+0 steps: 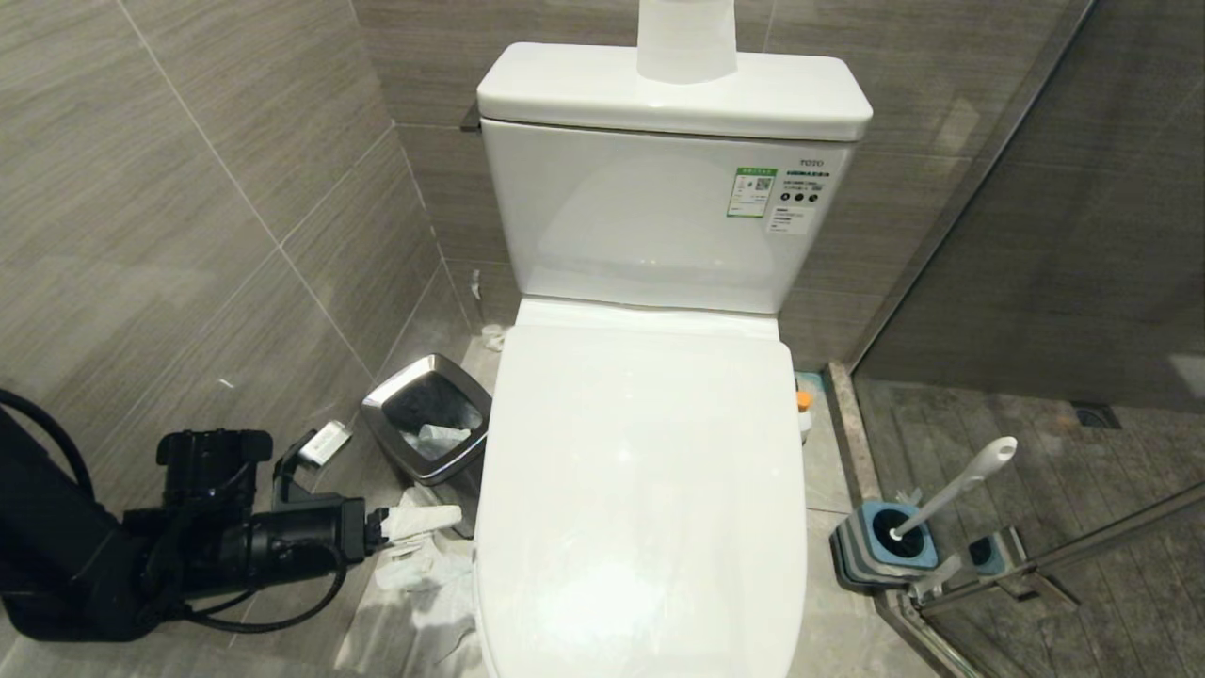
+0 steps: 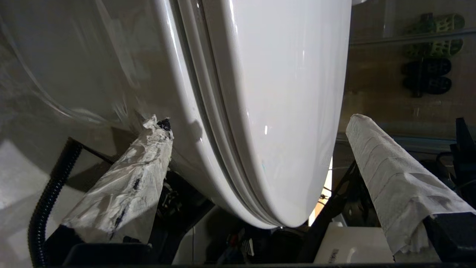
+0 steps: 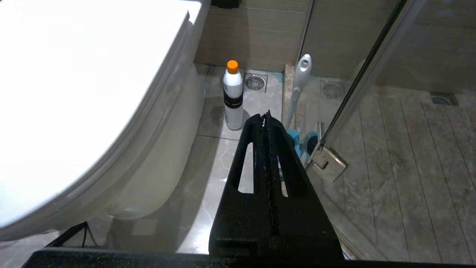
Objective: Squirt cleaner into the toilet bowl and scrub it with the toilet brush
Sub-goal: Use the left hand to lift the toilet lid slightly
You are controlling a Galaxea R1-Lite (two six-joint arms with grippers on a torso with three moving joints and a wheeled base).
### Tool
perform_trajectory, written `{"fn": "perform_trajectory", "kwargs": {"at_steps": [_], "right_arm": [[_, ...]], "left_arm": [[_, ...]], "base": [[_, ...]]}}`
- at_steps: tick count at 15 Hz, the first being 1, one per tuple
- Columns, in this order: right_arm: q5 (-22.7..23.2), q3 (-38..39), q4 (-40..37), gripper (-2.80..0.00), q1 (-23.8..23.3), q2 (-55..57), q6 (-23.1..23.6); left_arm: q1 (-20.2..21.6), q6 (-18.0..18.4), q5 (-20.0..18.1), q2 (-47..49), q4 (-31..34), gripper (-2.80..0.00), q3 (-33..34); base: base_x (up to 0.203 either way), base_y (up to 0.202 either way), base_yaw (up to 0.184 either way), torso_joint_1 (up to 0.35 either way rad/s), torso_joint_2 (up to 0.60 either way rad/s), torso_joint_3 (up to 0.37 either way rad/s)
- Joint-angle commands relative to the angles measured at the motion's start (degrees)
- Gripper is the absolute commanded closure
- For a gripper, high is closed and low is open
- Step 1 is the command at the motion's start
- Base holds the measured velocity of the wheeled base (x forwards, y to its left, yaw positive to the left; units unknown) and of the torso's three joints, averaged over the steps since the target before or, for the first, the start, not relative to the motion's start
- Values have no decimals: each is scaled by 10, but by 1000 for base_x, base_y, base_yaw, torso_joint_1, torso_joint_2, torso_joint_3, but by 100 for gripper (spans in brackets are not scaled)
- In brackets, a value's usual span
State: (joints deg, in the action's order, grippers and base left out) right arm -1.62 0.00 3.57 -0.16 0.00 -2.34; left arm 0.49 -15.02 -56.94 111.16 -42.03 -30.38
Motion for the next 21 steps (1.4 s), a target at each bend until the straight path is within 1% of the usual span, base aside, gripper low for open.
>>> {"fn": "perform_trajectory", "kwargs": {"at_steps": [1,2,4,5,7,9,14,18,21], "right_arm": [[0,14,0,0,0,0,0],[0,14,0,0,0,1,0],[0,14,0,0,0,1,0],[0,14,0,0,1,1,0],[0,14,0,0,0,1,0],[0,14,0,0,1,1,0],[0,14,0,0,0,1,0],[0,14,0,0,0,1,0],[0,14,0,0,1,1,0]], "left_arm": [[-14,0,0,-13,-31,-280,43],[-25,0,7,-14,-52,-280,62],[-52,1,33,-11,-83,-280,86],[-60,2,40,-12,-89,-280,86],[-71,1,42,-15,-91,-280,84],[-85,1,58,-12,-91,-280,87],[-103,0,62,-9,-91,-280,99],[-106,0,74,9,-94,-280,96],[-110,0,74,33,-128,-280,96]], "base": [[0,0,0,0,0,0],[0,0,0,0,0,0],[0,0,0,0,0,0],[0,0,0,0,0,0],[0,0,0,0,0,0],[0,0,0,0,0,0],[0,0,0,0,0,0],[0,0,0,0,0,0],[0,0,0,0,0,0]]}}
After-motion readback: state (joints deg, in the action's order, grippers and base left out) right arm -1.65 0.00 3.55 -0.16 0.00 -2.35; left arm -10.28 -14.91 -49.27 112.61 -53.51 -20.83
